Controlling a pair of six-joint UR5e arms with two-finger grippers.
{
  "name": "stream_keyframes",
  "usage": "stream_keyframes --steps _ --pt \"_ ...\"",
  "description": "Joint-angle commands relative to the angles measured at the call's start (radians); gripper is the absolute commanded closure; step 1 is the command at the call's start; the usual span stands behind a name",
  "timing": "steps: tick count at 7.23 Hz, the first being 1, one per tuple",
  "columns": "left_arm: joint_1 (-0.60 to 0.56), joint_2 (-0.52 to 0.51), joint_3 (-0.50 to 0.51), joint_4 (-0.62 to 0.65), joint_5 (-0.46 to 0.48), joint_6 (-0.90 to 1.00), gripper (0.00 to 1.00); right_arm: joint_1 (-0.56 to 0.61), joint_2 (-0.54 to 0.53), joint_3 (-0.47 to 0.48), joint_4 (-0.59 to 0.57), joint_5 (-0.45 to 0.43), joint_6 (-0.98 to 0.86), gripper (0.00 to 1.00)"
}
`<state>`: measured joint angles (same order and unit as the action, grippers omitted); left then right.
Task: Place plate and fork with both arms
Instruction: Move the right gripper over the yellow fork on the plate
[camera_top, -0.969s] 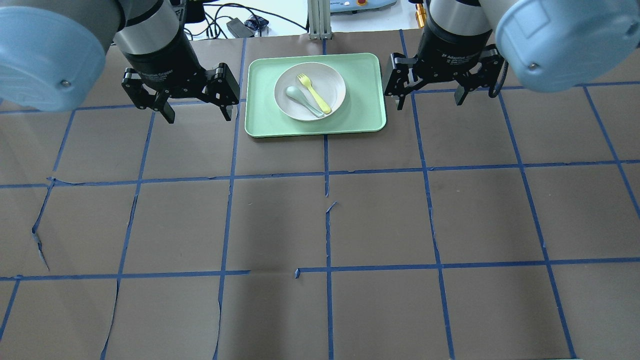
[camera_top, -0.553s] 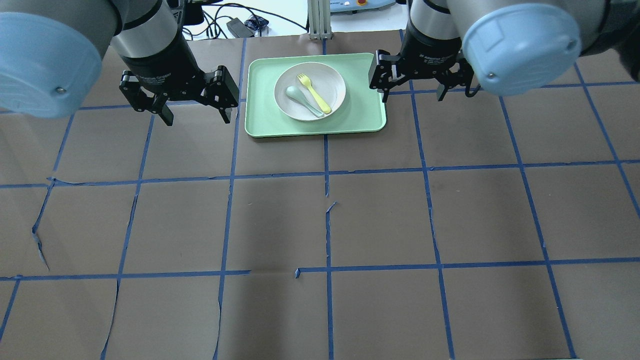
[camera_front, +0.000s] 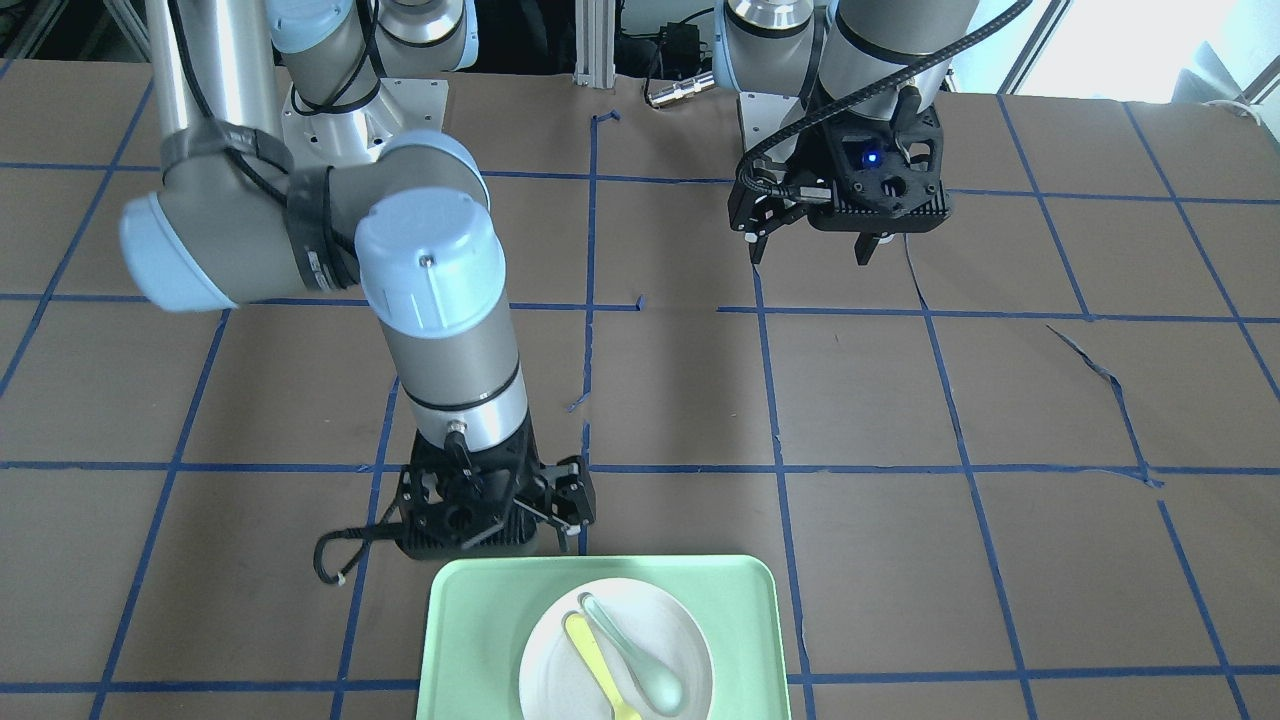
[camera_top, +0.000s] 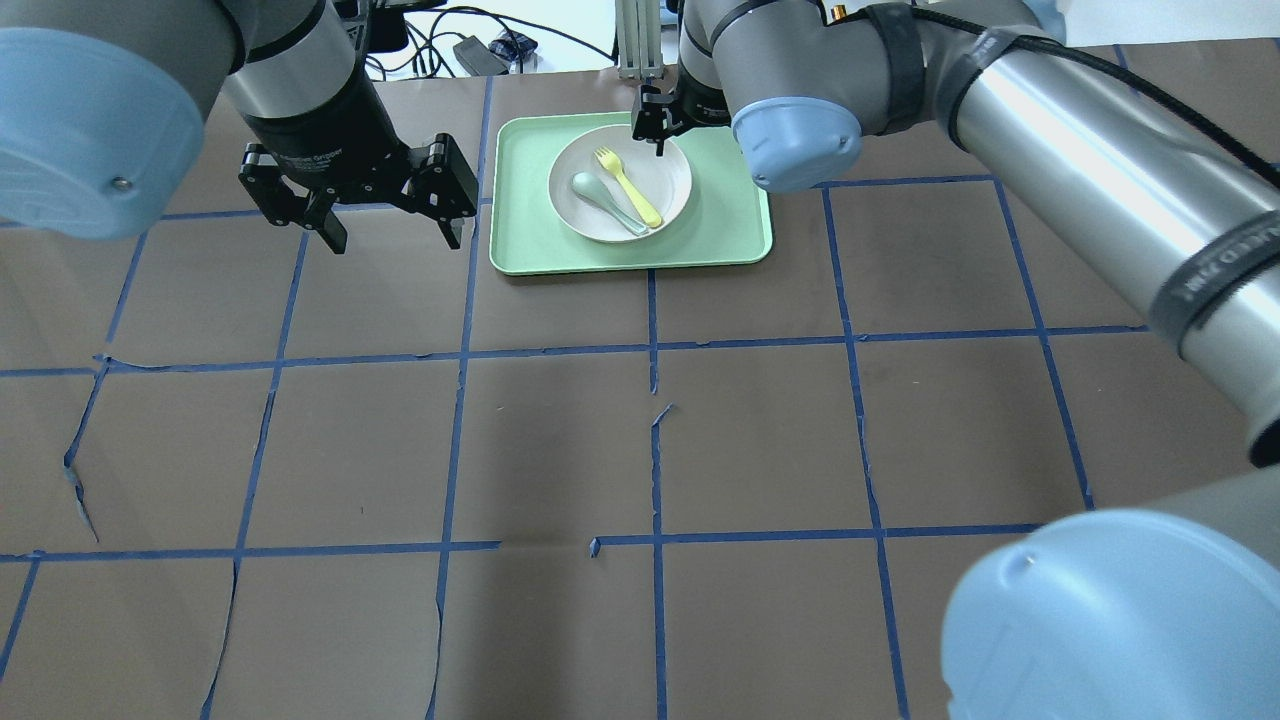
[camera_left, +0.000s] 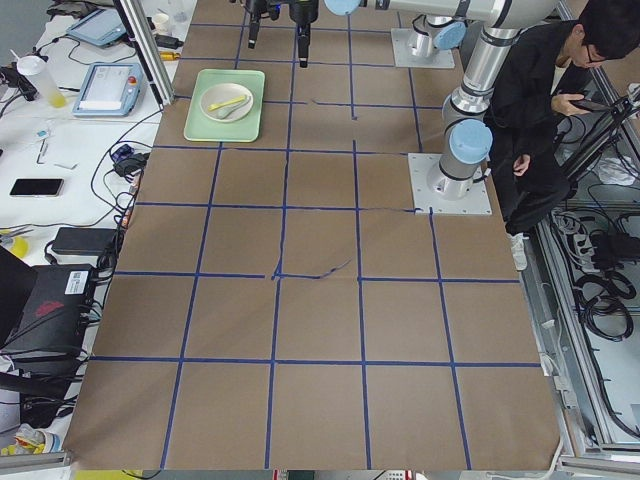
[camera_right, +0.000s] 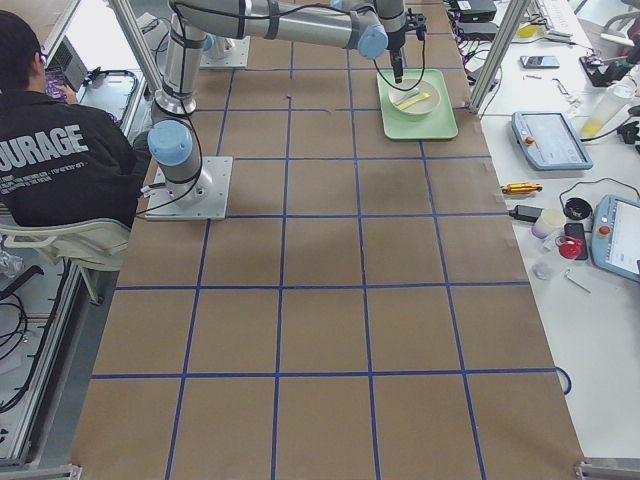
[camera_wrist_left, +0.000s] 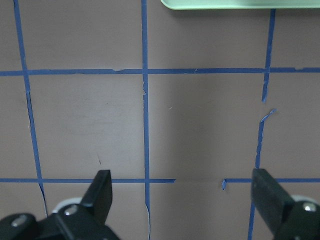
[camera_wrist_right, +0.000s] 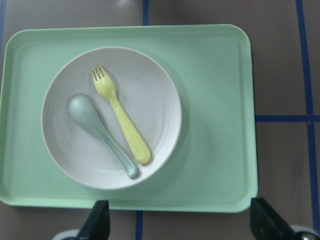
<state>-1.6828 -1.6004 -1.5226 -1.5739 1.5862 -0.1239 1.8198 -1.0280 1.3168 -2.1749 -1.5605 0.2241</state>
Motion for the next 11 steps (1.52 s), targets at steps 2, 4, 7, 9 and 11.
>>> stream_keyframes --steps 2,4,7,9,11 --pt "0.000 0.000 -0.001 0.000 0.001 0.001 0.00 0.042 0.227 -0.151 -0.157 0.097 -0.229 0.00" --pt "0.002 0.000 0.001 0.000 0.002 0.001 0.00 0.055 0.230 -0.122 -0.144 0.097 -0.406 0.00" --pt "0.002 0.000 -0.002 0.000 0.000 0.001 0.00 0.055 0.273 -0.131 -0.141 0.096 -0.633 0.00" --pt "0.002 0.000 -0.001 0.000 0.000 0.001 0.00 0.053 0.276 -0.151 -0.140 0.077 -0.625 0.11" --pt "0.002 -0.001 -0.002 0.000 0.000 0.001 0.00 0.052 0.276 -0.154 -0.141 0.077 -0.620 0.27"
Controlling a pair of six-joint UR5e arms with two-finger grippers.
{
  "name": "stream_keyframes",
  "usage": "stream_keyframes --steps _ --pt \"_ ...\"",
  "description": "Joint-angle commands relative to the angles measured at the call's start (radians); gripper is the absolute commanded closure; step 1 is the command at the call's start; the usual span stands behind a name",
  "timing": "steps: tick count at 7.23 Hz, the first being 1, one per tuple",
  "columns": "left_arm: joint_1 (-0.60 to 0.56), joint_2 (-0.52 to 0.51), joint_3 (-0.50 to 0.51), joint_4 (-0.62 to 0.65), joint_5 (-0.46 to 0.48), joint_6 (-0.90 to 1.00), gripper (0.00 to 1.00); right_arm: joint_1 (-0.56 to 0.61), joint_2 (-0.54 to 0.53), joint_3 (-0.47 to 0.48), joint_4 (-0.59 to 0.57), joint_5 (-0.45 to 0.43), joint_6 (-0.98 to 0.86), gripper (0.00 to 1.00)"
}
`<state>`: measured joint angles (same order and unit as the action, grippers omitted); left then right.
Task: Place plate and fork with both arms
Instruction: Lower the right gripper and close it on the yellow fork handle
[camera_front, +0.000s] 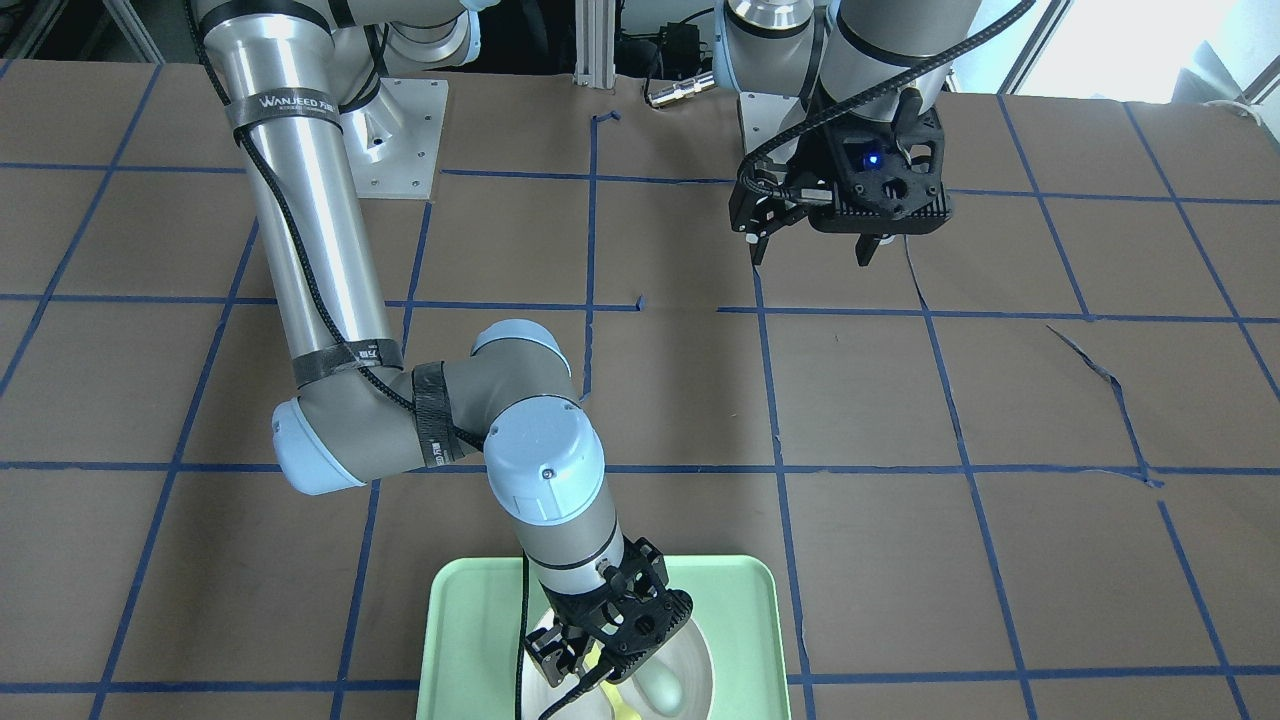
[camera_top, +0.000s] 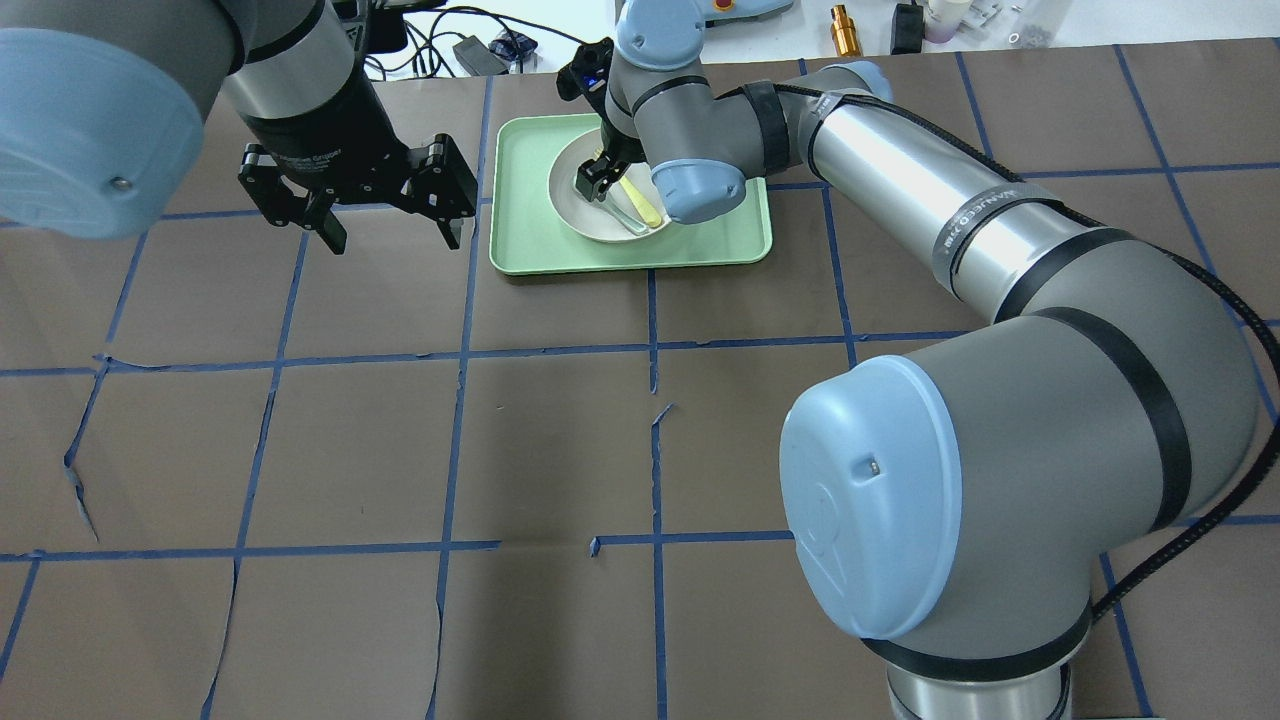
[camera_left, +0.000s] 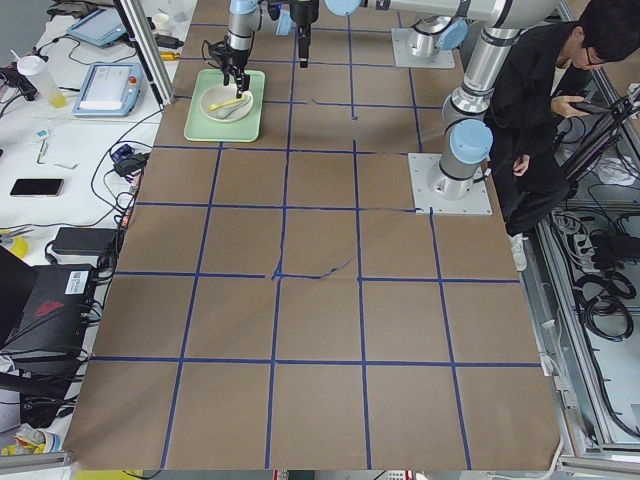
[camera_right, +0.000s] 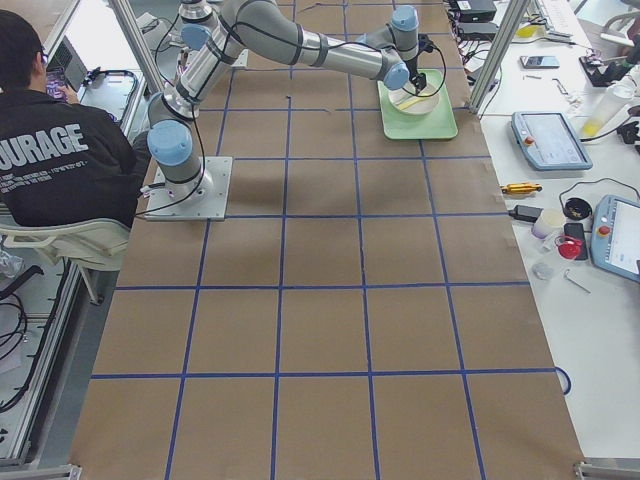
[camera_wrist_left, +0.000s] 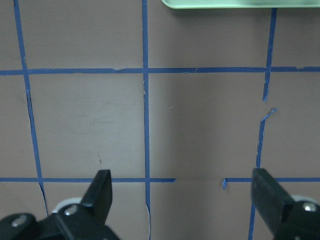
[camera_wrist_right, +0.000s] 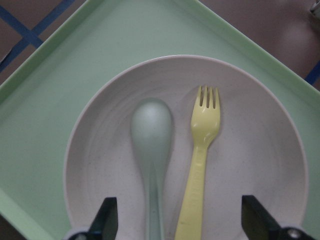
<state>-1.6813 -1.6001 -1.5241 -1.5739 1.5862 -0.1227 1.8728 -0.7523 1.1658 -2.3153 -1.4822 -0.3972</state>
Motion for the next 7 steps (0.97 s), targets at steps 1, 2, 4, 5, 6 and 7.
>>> stream_keyframes --steps 1,2,4,5,6,7 --pt "0.000 -0.001 -0.001 0.000 0.000 0.000 0.00 -0.001 0.011 -0.009 -0.001 -0.007 0.001 0.28" --pt "0.000 -0.001 -0.001 0.000 0.000 0.000 0.00 -0.003 0.034 -0.027 -0.001 -0.067 0.003 0.32" --pt "0.000 -0.003 -0.001 0.002 0.000 0.000 0.00 -0.003 0.073 -0.075 -0.001 -0.076 0.004 0.33" --pt "0.000 -0.004 -0.001 0.002 -0.002 -0.002 0.00 -0.003 0.074 -0.077 -0.001 -0.073 0.006 0.34" --pt "0.000 -0.004 -0.001 0.002 -0.002 -0.002 0.00 -0.003 0.070 -0.069 0.001 -0.076 0.005 0.34" --pt "0.000 -0.007 -0.001 0.002 -0.002 -0.002 0.00 -0.003 0.074 -0.063 -0.001 -0.076 0.005 0.34"
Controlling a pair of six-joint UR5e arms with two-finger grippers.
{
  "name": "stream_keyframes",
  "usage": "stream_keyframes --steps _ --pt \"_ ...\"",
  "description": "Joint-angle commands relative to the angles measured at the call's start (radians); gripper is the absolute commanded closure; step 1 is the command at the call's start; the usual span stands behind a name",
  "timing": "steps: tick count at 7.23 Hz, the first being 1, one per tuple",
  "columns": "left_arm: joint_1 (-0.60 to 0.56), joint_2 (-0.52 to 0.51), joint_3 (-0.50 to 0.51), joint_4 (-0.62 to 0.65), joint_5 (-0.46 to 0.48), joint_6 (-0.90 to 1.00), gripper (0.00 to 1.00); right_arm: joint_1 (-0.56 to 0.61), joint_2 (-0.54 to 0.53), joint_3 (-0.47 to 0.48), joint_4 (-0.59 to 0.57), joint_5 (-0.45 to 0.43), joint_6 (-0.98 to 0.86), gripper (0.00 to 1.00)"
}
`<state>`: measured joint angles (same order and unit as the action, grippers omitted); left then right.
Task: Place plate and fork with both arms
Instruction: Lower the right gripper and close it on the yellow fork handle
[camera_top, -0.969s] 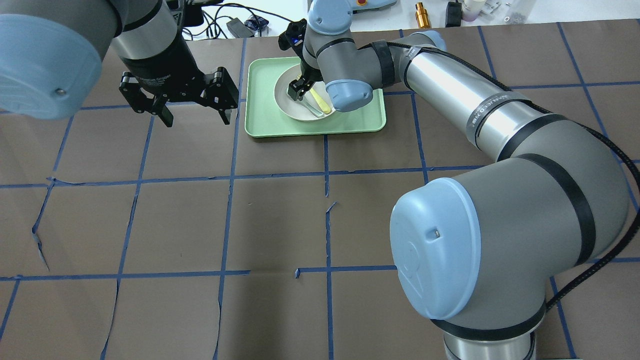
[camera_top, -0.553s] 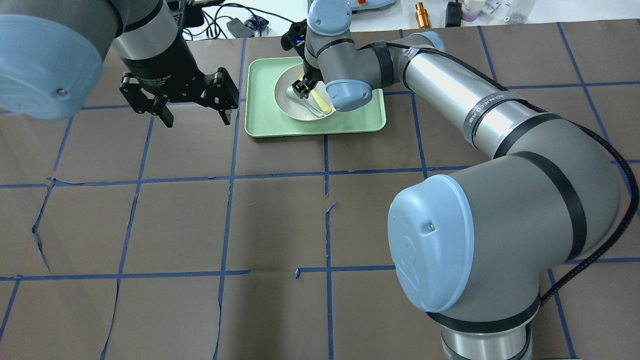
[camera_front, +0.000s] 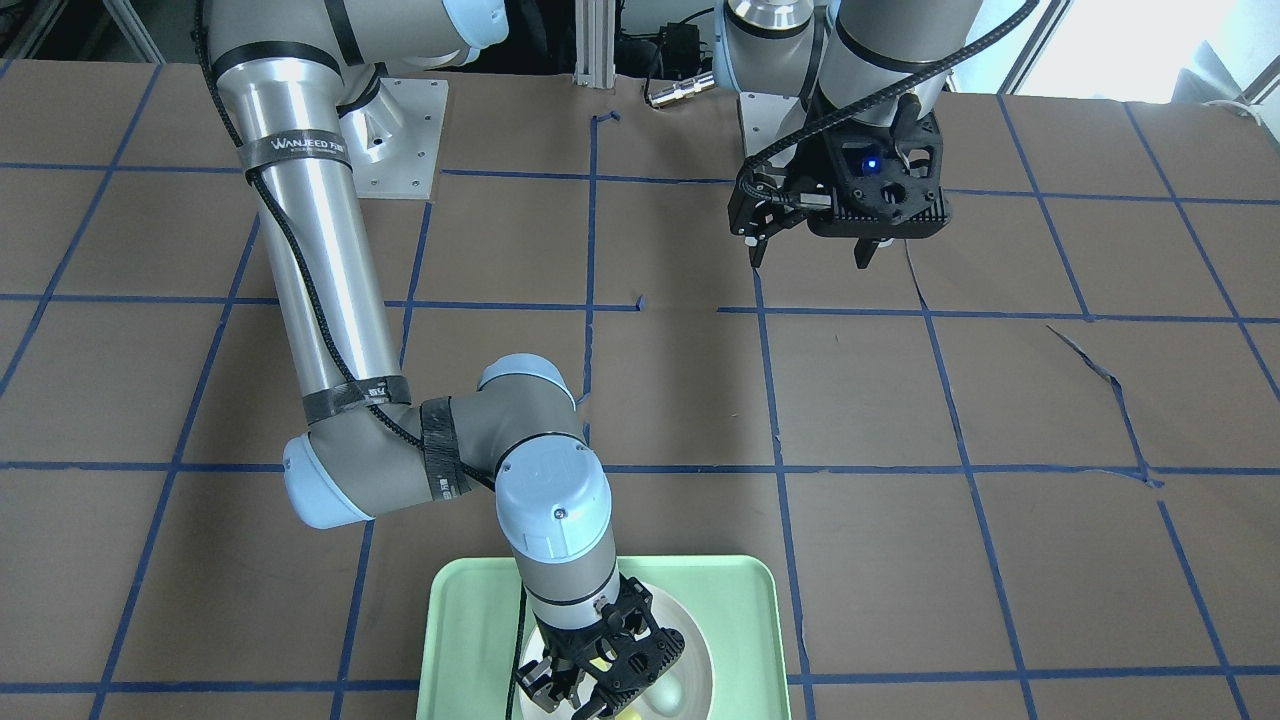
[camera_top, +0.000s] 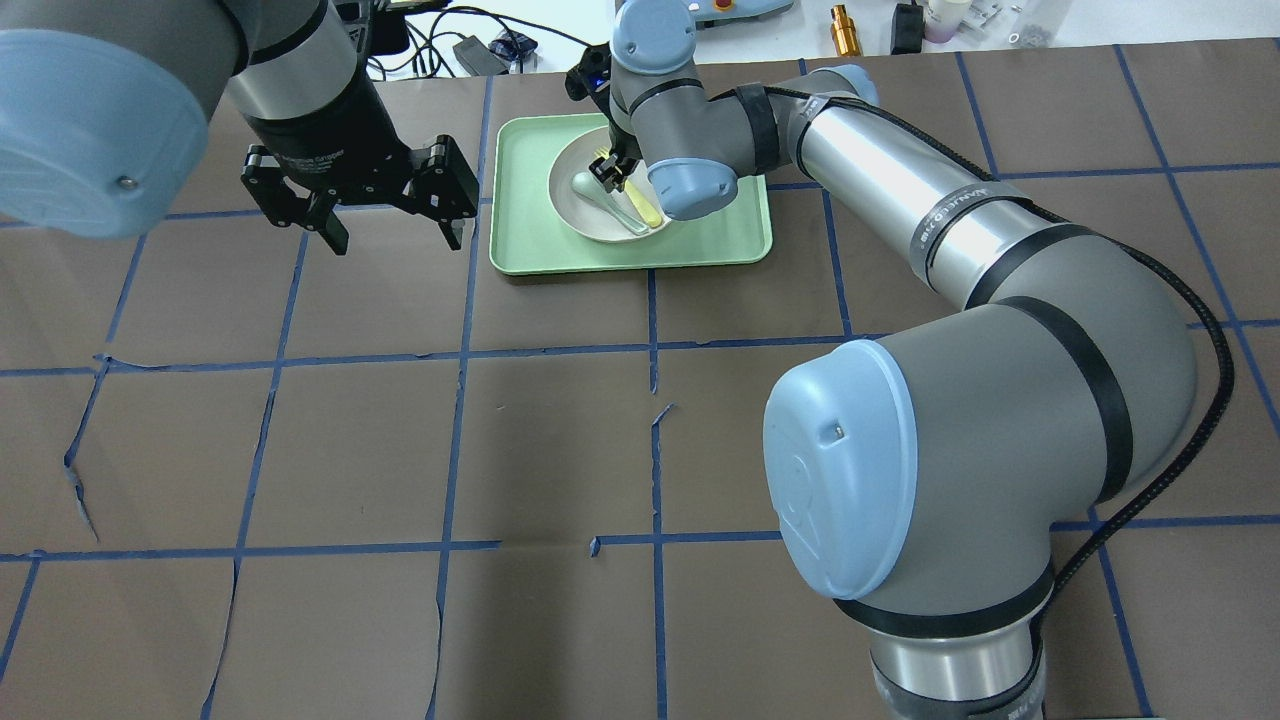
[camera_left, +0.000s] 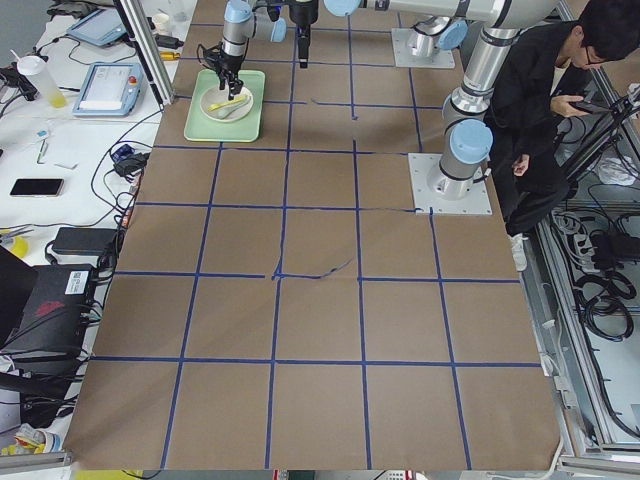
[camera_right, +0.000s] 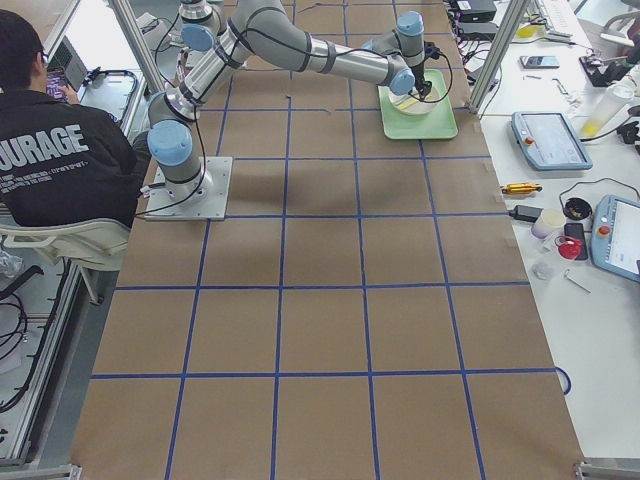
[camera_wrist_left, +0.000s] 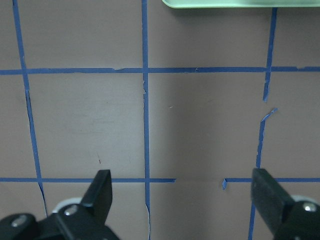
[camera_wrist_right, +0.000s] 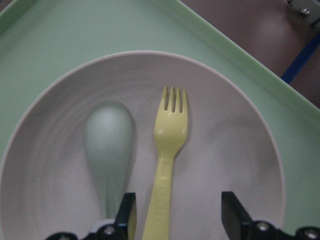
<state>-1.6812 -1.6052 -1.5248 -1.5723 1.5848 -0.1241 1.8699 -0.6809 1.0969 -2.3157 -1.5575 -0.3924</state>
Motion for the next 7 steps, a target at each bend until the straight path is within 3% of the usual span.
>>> stream_keyframes --steps 1,7 --pt "0.000 -0.002 0.000 0.000 0.000 0.000 0.00 0.000 0.003 0.014 0.001 -0.001 0.000 0.35" --pt "0.000 -0.002 0.000 0.000 0.000 -0.002 0.00 0.000 0.012 0.018 -0.001 -0.009 -0.002 0.54"
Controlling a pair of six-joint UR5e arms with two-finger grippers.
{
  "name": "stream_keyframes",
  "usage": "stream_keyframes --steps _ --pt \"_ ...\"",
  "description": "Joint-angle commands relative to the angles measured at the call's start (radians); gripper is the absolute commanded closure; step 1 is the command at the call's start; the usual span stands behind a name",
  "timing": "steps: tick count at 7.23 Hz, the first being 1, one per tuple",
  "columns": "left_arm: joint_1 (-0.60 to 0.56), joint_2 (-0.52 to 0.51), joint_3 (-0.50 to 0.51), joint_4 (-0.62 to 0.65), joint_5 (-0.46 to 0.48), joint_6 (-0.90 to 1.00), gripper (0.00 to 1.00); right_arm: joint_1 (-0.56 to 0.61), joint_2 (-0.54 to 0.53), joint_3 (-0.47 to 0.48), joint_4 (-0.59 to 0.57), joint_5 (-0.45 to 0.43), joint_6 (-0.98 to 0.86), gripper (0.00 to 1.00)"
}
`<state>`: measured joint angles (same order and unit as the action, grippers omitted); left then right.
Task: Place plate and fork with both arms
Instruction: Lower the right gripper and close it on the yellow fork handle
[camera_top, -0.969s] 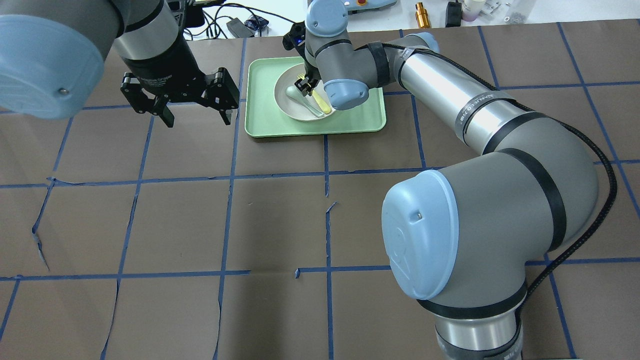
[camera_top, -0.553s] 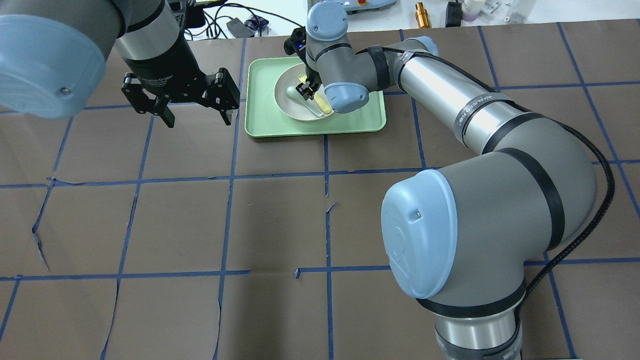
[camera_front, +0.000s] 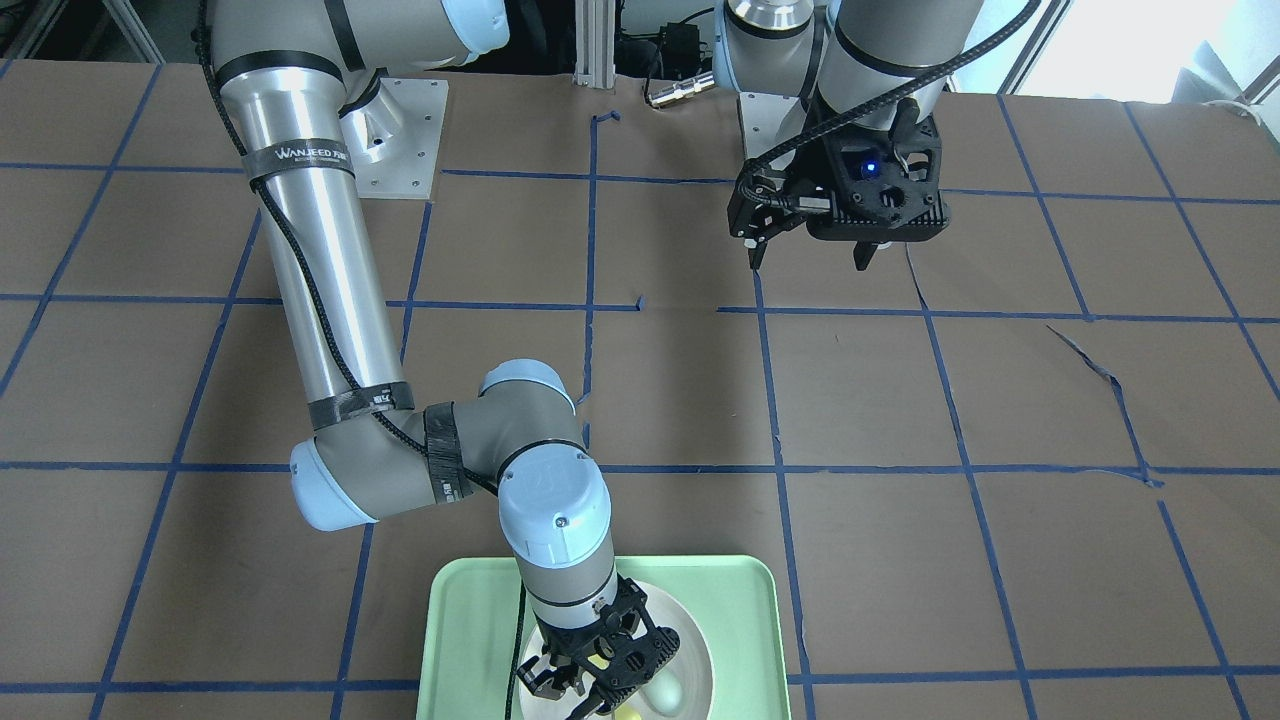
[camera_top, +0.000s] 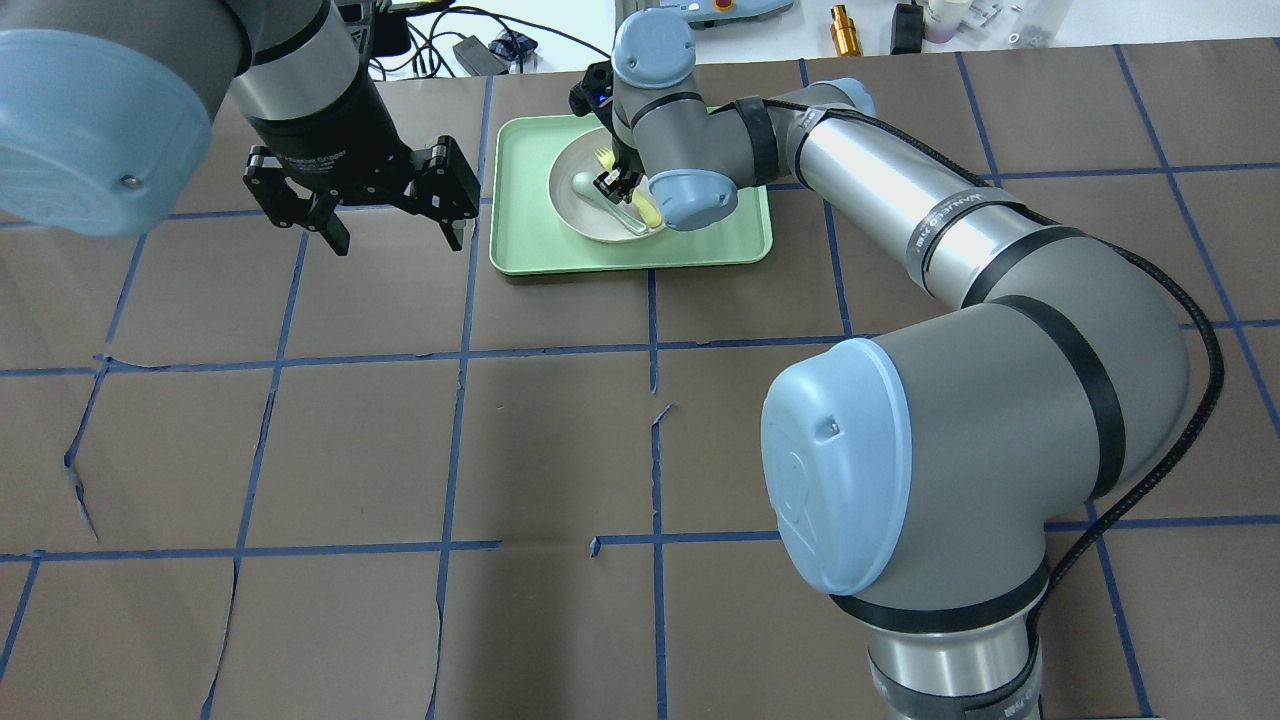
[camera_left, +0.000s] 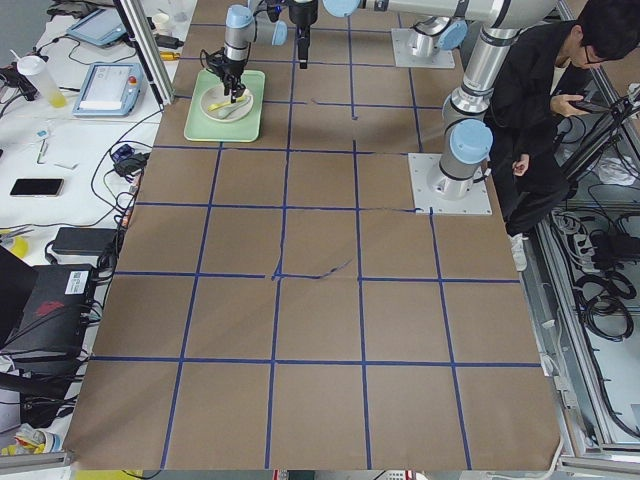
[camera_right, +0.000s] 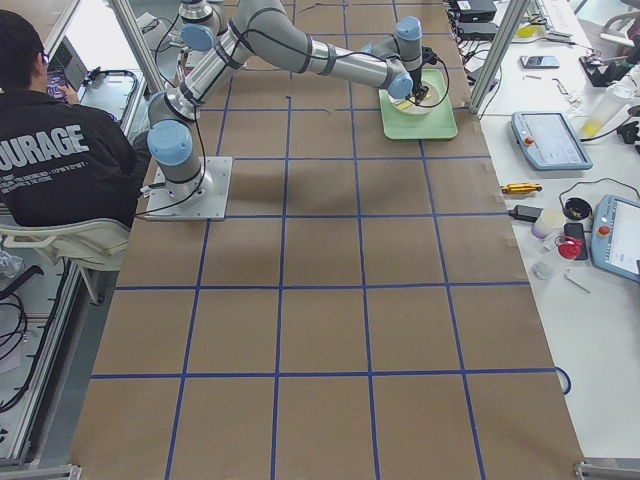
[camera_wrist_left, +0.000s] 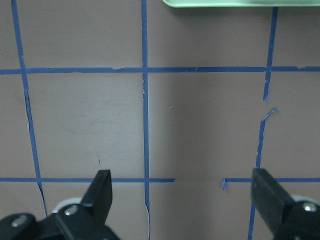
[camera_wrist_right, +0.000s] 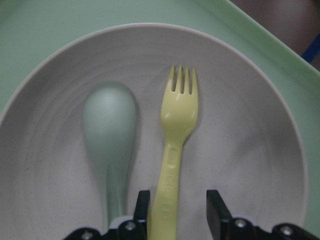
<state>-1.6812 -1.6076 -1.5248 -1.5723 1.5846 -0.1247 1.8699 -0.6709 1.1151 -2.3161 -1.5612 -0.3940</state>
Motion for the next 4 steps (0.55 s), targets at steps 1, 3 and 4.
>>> stream_keyframes --steps 1,3,4 --pt "0.000 0.000 0.000 0.000 0.000 -0.001 0.00 0.000 0.002 0.000 0.000 -0.005 0.001 0.61" --pt "0.000 0.000 -0.002 0.000 0.000 -0.001 0.00 0.000 0.004 0.000 0.000 -0.011 0.001 0.67" --pt "0.000 0.000 -0.002 0.000 0.000 -0.001 0.00 0.000 0.005 0.000 0.000 -0.013 0.000 0.66"
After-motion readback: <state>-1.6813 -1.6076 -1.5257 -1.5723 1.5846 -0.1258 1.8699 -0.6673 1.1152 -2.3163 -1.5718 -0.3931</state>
